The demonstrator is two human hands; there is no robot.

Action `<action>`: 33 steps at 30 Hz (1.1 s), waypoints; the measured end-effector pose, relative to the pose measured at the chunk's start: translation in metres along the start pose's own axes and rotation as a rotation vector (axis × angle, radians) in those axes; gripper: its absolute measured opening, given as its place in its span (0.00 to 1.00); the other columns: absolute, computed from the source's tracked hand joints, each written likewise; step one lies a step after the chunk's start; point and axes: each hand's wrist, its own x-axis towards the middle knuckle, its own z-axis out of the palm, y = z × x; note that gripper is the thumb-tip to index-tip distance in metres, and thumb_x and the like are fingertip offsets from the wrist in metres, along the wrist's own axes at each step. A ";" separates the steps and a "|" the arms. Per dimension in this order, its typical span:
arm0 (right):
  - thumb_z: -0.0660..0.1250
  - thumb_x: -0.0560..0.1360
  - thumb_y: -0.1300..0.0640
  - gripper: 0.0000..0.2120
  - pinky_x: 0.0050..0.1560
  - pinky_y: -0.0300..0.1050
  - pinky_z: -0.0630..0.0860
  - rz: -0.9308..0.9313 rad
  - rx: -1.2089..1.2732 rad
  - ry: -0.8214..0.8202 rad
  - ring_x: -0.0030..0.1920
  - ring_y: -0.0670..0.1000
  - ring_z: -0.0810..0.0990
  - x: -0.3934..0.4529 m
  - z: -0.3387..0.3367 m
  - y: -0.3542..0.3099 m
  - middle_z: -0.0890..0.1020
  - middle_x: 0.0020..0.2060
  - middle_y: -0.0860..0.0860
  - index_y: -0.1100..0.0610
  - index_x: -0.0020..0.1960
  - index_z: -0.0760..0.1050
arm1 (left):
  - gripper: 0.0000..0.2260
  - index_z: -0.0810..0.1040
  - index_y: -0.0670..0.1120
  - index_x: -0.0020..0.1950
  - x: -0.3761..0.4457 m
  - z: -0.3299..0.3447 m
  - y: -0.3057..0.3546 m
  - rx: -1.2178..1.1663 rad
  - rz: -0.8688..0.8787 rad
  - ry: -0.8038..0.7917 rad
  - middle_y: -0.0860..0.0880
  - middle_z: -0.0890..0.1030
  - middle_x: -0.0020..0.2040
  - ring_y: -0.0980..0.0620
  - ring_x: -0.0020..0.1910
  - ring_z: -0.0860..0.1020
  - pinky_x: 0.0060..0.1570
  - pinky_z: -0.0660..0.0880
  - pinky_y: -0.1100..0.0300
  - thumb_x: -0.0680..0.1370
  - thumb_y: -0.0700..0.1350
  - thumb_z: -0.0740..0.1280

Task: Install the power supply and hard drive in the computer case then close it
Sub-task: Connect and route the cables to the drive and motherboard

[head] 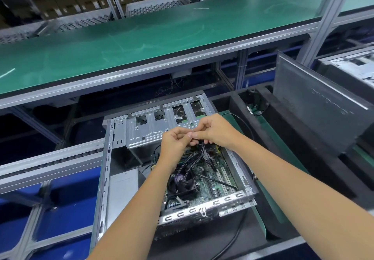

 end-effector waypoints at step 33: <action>0.74 0.70 0.64 0.04 0.33 0.29 0.66 -0.164 -0.292 0.208 0.27 0.41 0.69 -0.015 0.005 -0.007 0.78 0.31 0.46 0.58 0.37 0.81 | 0.08 0.77 0.42 0.39 0.000 -0.003 0.001 0.196 0.010 0.068 0.51 0.78 0.26 0.58 0.24 0.74 0.26 0.71 0.67 0.77 0.35 0.64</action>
